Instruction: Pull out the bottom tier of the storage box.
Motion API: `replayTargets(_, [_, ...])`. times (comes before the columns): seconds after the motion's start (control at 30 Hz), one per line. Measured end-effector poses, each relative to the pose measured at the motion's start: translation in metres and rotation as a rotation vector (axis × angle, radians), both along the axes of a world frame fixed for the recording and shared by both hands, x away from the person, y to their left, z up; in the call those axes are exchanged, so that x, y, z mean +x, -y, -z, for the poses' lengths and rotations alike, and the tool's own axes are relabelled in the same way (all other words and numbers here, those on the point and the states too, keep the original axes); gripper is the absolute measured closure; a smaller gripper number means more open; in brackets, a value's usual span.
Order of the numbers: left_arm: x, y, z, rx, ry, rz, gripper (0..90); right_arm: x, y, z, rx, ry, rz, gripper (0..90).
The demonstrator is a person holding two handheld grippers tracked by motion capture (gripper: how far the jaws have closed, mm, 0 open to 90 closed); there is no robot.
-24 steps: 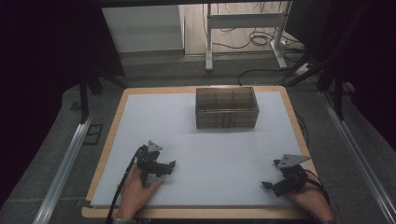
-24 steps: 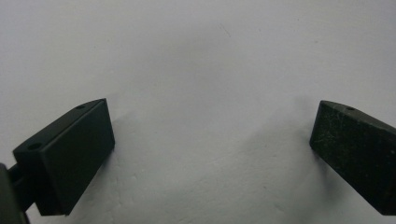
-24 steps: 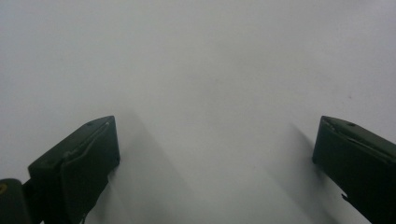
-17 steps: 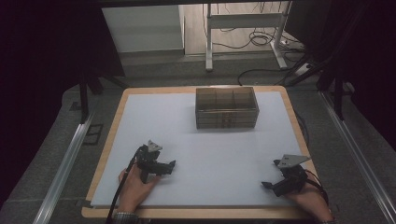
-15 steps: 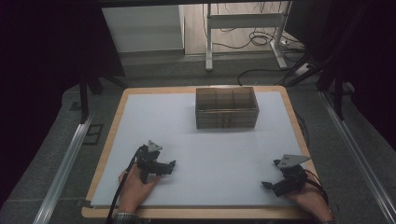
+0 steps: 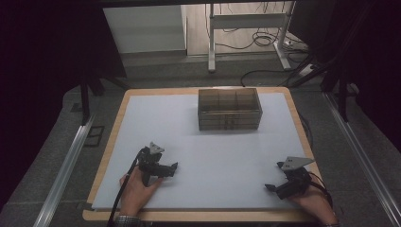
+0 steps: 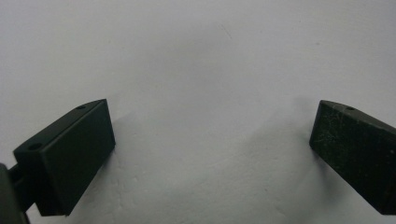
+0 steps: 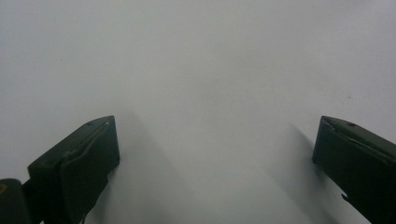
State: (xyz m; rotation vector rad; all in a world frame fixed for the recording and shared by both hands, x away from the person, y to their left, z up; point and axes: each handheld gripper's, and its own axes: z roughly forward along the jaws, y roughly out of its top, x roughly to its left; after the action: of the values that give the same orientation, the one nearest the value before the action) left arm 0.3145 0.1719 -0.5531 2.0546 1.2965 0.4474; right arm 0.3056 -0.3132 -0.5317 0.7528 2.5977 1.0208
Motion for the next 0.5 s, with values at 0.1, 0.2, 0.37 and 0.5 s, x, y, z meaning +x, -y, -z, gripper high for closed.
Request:
replayTargets(0.1, [0.0000, 0.0000, 0.0000, 0.000, 0.000, 0.000, 0.0, -0.0001, -0.0001, -0.0001, 0.000, 0.000, 0.000, 0.6])
replayTargets(0.2, [0.0000, 0.0000, 0.0000, 0.000, 0.000, 0.000, 0.0, 0.0000, -0.0001, -0.0003, -0.001, 0.000, 0.000, 0.6])
replayTargets(0.37, [0.0001, 0.0000, 0.0000, 0.000, 0.000, 0.000, 0.0, 0.0000, -0.0002, -0.0005, -0.001, -0.001, 0.000, 0.8])
replayTargets(0.5, [0.0001, 0.0000, -0.0001, 0.000, 0.000, 0.000, 0.0, 0.0000, -0.0001, -0.0012, -0.001, -0.004, 0.003, 1.8])
